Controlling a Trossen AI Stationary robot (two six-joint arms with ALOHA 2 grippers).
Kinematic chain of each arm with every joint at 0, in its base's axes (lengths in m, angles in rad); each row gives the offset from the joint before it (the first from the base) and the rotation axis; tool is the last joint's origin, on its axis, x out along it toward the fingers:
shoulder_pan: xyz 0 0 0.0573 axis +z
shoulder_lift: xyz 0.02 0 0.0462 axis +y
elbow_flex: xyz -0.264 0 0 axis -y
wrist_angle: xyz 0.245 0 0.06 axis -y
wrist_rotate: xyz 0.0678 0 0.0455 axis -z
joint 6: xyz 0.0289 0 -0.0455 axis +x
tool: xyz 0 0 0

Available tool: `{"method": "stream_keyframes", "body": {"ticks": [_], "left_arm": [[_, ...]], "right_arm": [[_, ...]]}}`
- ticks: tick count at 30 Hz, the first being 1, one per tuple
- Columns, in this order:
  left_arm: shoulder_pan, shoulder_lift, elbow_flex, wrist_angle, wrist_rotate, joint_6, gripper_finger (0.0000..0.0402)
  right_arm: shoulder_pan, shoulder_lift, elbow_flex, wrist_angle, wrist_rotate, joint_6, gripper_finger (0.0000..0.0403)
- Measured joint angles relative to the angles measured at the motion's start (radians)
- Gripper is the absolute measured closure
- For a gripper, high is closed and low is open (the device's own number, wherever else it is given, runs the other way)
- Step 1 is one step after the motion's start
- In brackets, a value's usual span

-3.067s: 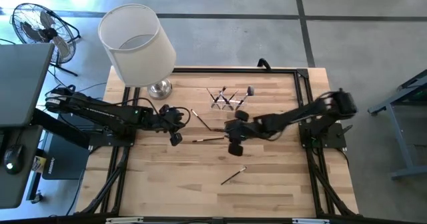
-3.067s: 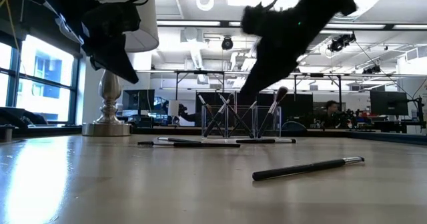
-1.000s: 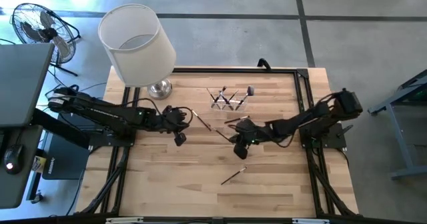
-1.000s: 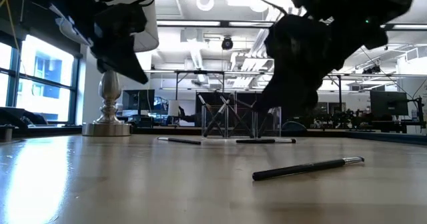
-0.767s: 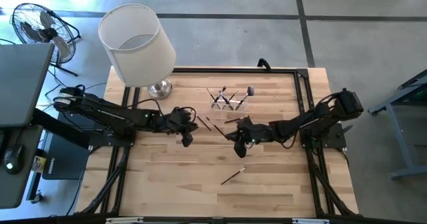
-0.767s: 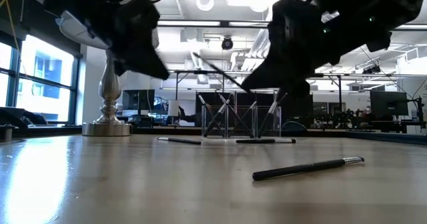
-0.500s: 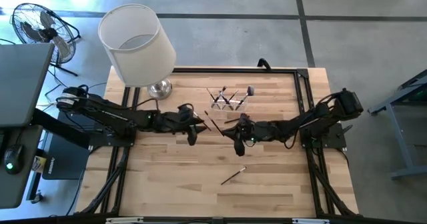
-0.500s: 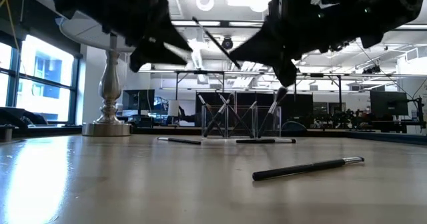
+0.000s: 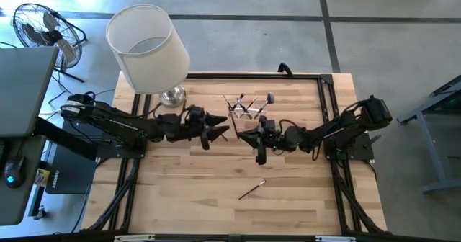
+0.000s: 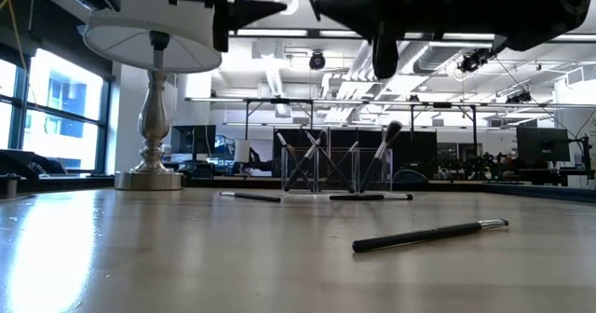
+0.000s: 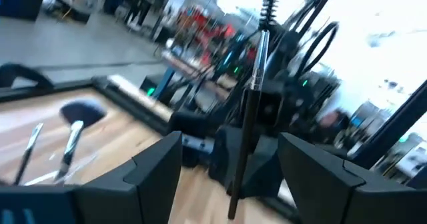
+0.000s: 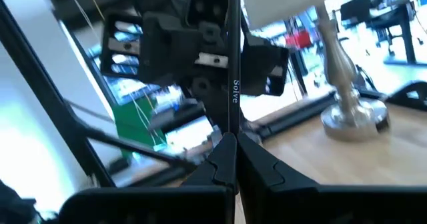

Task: Put items in baskets/containers
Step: Put the lash brush into the transparent organizer

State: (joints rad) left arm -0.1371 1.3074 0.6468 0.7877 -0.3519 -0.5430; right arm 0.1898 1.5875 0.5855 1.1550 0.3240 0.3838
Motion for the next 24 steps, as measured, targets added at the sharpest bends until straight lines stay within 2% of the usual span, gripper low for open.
{"method": "stream_keyframes", "body": {"ticks": [7, 16, 24], "left_arm": [[0.000, 0.000, 0.000, 0.055, -0.030, -0.010, 0.0157], [0.000, 0.000, 0.000, 0.048, -0.036, -0.011, 0.0156], [0.000, 0.000, 0.000, 0.048, 0.018, -0.011, 0.0156]], "right_arm": [[0.000, 0.000, 0.018, 0.032, -0.035, 0.006, 0.0403], [0.000, 0.000, 0.113, -0.189, -0.076, 0.057, 0.0403], [-0.002, -0.001, 0.146, -0.241, -0.068, 0.054, 0.0403]]}}
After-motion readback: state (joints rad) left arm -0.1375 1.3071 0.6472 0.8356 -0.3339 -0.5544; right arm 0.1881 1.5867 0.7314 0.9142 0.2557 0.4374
